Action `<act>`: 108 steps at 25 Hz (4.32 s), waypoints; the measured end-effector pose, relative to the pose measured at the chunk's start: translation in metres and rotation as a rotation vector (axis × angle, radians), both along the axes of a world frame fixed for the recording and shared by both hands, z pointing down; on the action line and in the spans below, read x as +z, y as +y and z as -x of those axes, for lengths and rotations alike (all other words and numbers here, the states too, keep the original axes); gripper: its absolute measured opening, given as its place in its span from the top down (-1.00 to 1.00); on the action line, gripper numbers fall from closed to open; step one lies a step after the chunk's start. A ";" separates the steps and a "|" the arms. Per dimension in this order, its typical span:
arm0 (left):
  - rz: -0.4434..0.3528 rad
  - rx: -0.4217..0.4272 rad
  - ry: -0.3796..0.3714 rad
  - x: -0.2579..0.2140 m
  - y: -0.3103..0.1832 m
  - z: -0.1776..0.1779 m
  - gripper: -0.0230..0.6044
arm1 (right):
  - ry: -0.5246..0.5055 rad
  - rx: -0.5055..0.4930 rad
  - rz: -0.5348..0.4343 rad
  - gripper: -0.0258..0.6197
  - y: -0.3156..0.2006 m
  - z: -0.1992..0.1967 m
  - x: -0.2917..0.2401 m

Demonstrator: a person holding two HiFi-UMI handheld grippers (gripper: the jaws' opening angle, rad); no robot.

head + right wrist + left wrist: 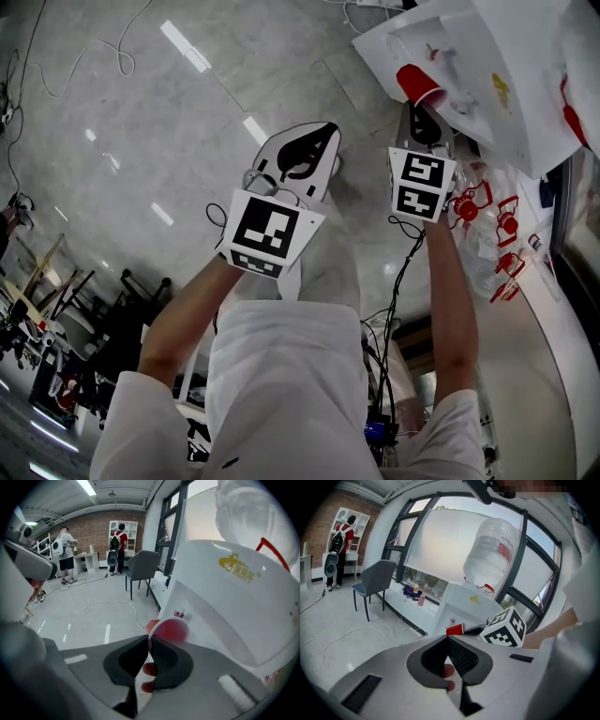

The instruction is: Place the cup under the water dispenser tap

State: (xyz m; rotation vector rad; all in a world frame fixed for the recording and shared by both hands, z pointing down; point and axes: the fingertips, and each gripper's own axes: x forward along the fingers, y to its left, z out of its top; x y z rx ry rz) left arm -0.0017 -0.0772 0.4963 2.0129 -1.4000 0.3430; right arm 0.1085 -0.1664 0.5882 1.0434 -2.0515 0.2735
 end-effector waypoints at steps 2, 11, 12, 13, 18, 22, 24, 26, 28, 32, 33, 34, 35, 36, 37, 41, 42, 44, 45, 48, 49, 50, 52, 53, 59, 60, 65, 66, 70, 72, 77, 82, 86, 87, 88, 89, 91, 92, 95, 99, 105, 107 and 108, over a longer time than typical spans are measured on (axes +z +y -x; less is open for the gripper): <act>0.011 0.003 -0.001 0.009 -0.003 0.001 0.91 | 0.007 0.011 0.016 0.83 -0.005 -0.003 0.012; 0.052 0.013 -0.008 0.043 -0.014 0.012 0.91 | 0.073 0.080 0.081 0.83 -0.027 -0.007 0.070; 0.055 0.014 -0.007 0.044 -0.014 0.011 0.91 | 0.084 0.080 0.082 0.83 -0.029 -0.007 0.074; 0.057 0.013 -0.005 0.044 -0.014 0.011 0.91 | 0.097 0.080 0.080 0.83 -0.032 -0.007 0.079; 0.075 -0.008 0.009 0.047 -0.013 0.016 0.91 | 0.177 0.065 0.091 0.83 -0.044 -0.005 0.099; 0.076 -0.009 0.007 0.049 -0.012 0.020 0.91 | 0.247 0.034 0.104 0.83 -0.050 -0.002 0.113; 0.086 -0.013 0.001 0.052 -0.010 0.022 0.91 | 0.287 0.020 0.112 0.83 -0.053 -0.001 0.120; 0.097 -0.017 -0.002 0.056 -0.008 0.025 0.91 | 0.332 0.003 0.120 0.83 -0.056 -0.001 0.128; 0.096 -0.027 0.001 0.057 -0.010 0.026 0.91 | 0.383 -0.021 0.128 0.83 -0.059 -0.001 0.136; 0.089 -0.039 0.002 0.056 -0.011 0.030 0.91 | 0.492 -0.076 0.147 0.83 -0.064 -0.001 0.150; 0.089 -0.040 0.002 0.056 -0.011 0.031 0.91 | 0.509 -0.086 0.151 0.83 -0.065 0.000 0.152; 0.089 -0.042 0.001 0.056 -0.011 0.031 0.91 | 0.522 -0.094 0.158 0.83 -0.067 0.002 0.154; 0.090 -0.045 0.000 0.057 -0.011 0.032 0.91 | 0.536 -0.102 0.166 0.83 -0.069 0.002 0.156; 0.091 -0.048 0.000 0.058 -0.010 0.032 0.91 | 0.553 -0.112 0.173 0.83 -0.070 0.002 0.159; 0.092 -0.052 0.000 0.058 -0.010 0.033 0.91 | 0.574 -0.126 0.176 0.83 -0.070 0.001 0.162; 0.095 -0.062 -0.001 0.061 -0.007 0.034 0.91 | 0.658 -0.209 0.194 0.83 -0.071 0.001 0.174; 0.095 -0.064 -0.001 0.062 -0.007 0.034 0.91 | 0.666 -0.221 0.203 0.83 -0.072 0.001 0.176; 0.097 -0.066 0.000 0.063 -0.006 0.034 0.91 | 0.675 -0.234 0.213 0.82 -0.075 0.001 0.179; 0.098 -0.066 0.000 0.063 -0.005 0.034 0.91 | 0.679 -0.239 0.217 0.82 -0.076 0.000 0.180; 0.102 -0.069 0.000 0.063 -0.004 0.033 0.91 | 0.695 -0.261 0.230 0.82 -0.076 -0.001 0.184; 0.102 -0.071 -0.001 0.063 -0.004 0.033 0.91 | 0.701 -0.267 0.229 0.82 -0.077 -0.001 0.185; 0.102 -0.073 -0.002 0.063 -0.004 0.033 0.91 | 0.704 -0.269 0.226 0.81 -0.077 -0.001 0.185; 0.101 -0.073 -0.003 0.061 -0.004 0.033 0.91 | 0.704 -0.268 0.221 0.81 -0.077 0.000 0.185; 0.100 -0.072 -0.003 0.060 -0.003 0.034 0.91 | 0.703 -0.266 0.220 0.81 -0.077 0.001 0.184; 0.095 -0.071 -0.005 0.058 -0.003 0.032 0.91 | 0.698 -0.248 0.226 0.73 -0.076 -0.004 0.185; 0.094 -0.070 -0.006 0.058 -0.002 0.031 0.91 | 0.697 -0.244 0.225 0.71 -0.077 -0.005 0.185; 0.092 -0.062 -0.006 0.056 0.002 0.030 0.91 | 0.664 -0.229 0.240 0.58 -0.073 -0.003 0.183; 0.091 -0.060 -0.006 0.055 0.003 0.030 0.91 | 0.654 -0.225 0.247 0.52 -0.071 -0.002 0.182; 0.084 -0.055 -0.010 0.051 0.006 0.030 0.91 | 0.610 -0.195 0.226 0.44 -0.069 0.004 0.174; 0.080 -0.052 -0.014 0.049 0.009 0.032 0.91 | 0.601 -0.185 0.209 0.44 -0.067 0.006 0.170; 0.070 -0.040 -0.023 0.041 0.017 0.037 0.91 | 0.586 -0.146 0.158 0.44 -0.062 0.009 0.156; 0.060 -0.018 -0.036 0.031 0.028 0.041 0.91 | 0.540 -0.096 0.096 0.48 -0.057 0.011 0.130; 0.054 0.004 -0.039 0.020 0.037 0.043 0.91 | 0.501 -0.071 0.058 0.57 -0.044 0.012 0.108; 0.054 0.009 -0.041 0.017 0.040 0.044 0.91 | 0.497 -0.069 0.051 0.60 -0.040 0.011 0.102; 0.053 0.012 -0.042 0.014 0.042 0.045 0.91 | 0.494 -0.068 0.044 0.62 -0.035 0.010 0.097; 0.049 0.016 -0.041 0.011 0.044 0.045 0.91 | 0.491 -0.066 0.034 0.65 -0.031 0.010 0.092; 0.037 0.023 -0.039 0.003 0.047 0.045 0.91 | 0.478 -0.062 0.013 0.70 -0.023 0.009 0.079; 0.033 0.025 -0.039 -0.001 0.048 0.045 0.91 | 0.470 -0.058 0.003 0.72 -0.019 0.009 0.071; 0.023 0.029 -0.038 -0.012 0.054 0.047 0.91 | 0.437 -0.037 -0.025 0.79 -0.009 0.008 0.048; 0.016 0.030 -0.035 -0.029 0.064 0.050 0.91 | 0.385 -0.018 -0.058 0.85 0.007 0.008 0.014; -0.002 0.056 -0.019 -0.060 0.076 0.049 0.91 | 0.302 0.019 -0.099 0.88 0.033 0.011 -0.043; -0.012 0.067 -0.011 -0.073 0.080 0.047 0.91 | 0.265 0.040 -0.108 0.88 0.043 0.011 -0.064; -0.015 0.073 -0.005 -0.079 0.083 0.046 0.91 | 0.247 0.052 -0.112 0.88 0.048 0.011 -0.075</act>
